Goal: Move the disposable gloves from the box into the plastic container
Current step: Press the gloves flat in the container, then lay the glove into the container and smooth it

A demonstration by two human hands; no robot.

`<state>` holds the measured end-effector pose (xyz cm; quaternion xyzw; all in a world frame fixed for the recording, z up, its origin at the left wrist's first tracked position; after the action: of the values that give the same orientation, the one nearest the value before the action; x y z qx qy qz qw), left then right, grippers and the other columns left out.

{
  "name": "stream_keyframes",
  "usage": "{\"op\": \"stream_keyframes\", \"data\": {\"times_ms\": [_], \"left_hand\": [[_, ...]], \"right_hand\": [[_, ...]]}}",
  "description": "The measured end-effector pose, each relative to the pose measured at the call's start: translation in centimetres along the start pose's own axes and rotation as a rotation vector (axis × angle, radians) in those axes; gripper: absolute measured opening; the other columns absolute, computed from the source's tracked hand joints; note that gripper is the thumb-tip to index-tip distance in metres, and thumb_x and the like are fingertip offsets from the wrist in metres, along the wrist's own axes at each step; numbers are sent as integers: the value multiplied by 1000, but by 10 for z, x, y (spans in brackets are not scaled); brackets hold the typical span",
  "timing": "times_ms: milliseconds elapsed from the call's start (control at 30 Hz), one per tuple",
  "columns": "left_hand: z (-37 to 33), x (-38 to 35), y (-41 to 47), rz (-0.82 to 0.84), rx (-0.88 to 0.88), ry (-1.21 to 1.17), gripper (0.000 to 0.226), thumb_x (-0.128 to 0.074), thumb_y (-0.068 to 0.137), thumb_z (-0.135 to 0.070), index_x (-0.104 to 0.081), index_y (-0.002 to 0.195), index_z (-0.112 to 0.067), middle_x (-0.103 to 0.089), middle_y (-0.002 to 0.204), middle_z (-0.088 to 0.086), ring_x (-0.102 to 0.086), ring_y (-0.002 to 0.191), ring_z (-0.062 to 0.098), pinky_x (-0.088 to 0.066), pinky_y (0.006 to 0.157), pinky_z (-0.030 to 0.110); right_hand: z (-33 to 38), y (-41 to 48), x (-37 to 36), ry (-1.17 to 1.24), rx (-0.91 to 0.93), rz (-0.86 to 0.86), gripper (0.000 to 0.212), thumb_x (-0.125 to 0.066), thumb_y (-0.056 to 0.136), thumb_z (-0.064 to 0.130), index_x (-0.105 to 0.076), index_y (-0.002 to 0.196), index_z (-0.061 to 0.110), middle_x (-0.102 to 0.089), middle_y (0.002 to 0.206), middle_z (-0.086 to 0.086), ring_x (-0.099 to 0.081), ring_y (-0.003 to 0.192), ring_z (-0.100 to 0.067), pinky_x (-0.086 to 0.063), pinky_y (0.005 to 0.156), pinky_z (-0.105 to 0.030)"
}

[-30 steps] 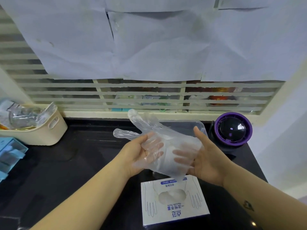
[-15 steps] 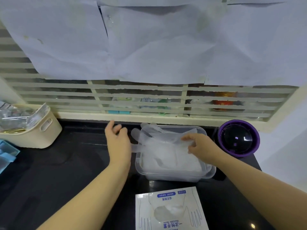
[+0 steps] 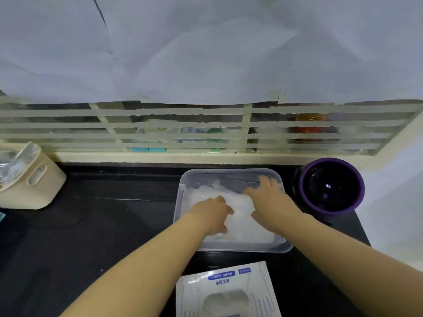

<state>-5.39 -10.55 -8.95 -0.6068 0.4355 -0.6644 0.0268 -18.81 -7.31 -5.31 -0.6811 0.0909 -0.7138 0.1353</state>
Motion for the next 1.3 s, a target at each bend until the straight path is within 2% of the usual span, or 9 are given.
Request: {"op": "stream_keyframes", "data": {"times_ms": [133, 267, 500, 767, 867, 1033, 1133, 1200, 1300], "left_hand": [[6, -7, 11, 29, -31, -47, 58, -58, 96, -32, -34, 150, -28, -22, 157, 4, -36, 137, 25, -34, 110, 37], [9, -11, 19, 6, -26, -161, 50, -58, 96, -26, -43, 144, -24, -36, 149, 3, -48, 127, 24, -39, 105, 35], [22, -9, 29, -91, 157, -597, 68, -54, 97, -18, -14, 153, -17, -57, 127, 12, -58, 111, 25, -44, 85, 26], [31, -19, 38, 16, 326, -818, 61, -46, 99, -19, -17, 152, -18, -54, 124, 12, -54, 93, 25, -49, 67, 29], [33, -11, 30, 71, 336, -857, 60, -48, 98, -24, -21, 152, -21, -48, 134, 8, -55, 109, 24, -54, 86, 34], [31, 15, 0, 94, 231, -734, 44, -47, 100, -20, -42, 144, -15, -46, 141, 3, -54, 121, 22, -48, 101, 37], [27, 29, -30, -98, 134, -708, 45, -47, 100, -19, -42, 144, -18, -52, 137, 1, -57, 117, 21, -47, 101, 37], [23, 31, -59, -271, 42, -727, 42, -47, 100, -24, -44, 142, -25, -57, 124, -12, -61, 106, 12, -50, 95, 30], [16, 22, -94, -332, -106, -800, 22, -51, 99, -20, -61, 116, -31, -64, 104, -17, -66, 93, 5, -55, 87, 25]], "right_hand": [[15, -2, 3, -42, 122, -141, 37, -54, 94, 20, -48, 131, 18, -33, 141, -12, -33, 128, -29, -38, 100, -35], [25, 16, -33, 187, 132, 156, 52, -64, 89, 25, -41, 135, 13, -39, 133, -11, -43, 118, -27, -44, 90, -35], [14, 31, -66, 176, -8, 365, 111, -75, 77, 42, 2, 152, 16, -6, 152, -16, -26, 134, -35, -41, 102, -39], [15, 37, -72, 11, -95, 458, 118, -68, 81, 50, 20, 150, 13, 6, 156, -20, -6, 143, -39, -26, 112, -40], [19, 37, -69, 8, -112, 497, 115, -66, 82, 50, 21, 150, 15, 7, 156, -21, -2, 144, -39, -29, 111, -42], [22, 17, -29, 22, 0, 348, 88, -63, 85, 50, -16, 151, 15, -30, 149, -15, -30, 135, -34, -35, 104, -42], [27, -12, 6, 148, 121, 100, 60, -57, 91, 45, -38, 143, 23, -47, 140, -1, -47, 122, -21, -41, 100, -36], [34, -39, 24, 249, 240, -28, 38, -56, 93, 40, -54, 129, 26, -60, 120, 9, -52, 96, -5, -46, 90, -26], [50, -75, 21, 248, 466, 75, 21, -55, 95, 30, -67, 110, 24, -63, 98, 12, -51, 80, -3, -40, 73, -12]]}}
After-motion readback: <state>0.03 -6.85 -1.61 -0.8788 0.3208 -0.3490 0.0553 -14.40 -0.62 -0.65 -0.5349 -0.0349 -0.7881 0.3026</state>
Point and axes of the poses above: each hand's wrist, its own y-axis towards the middle knuckle, its own x-axis out of the back of the hand, z = x × y, the point moved 3 cm from there along y, towards the middle knuckle
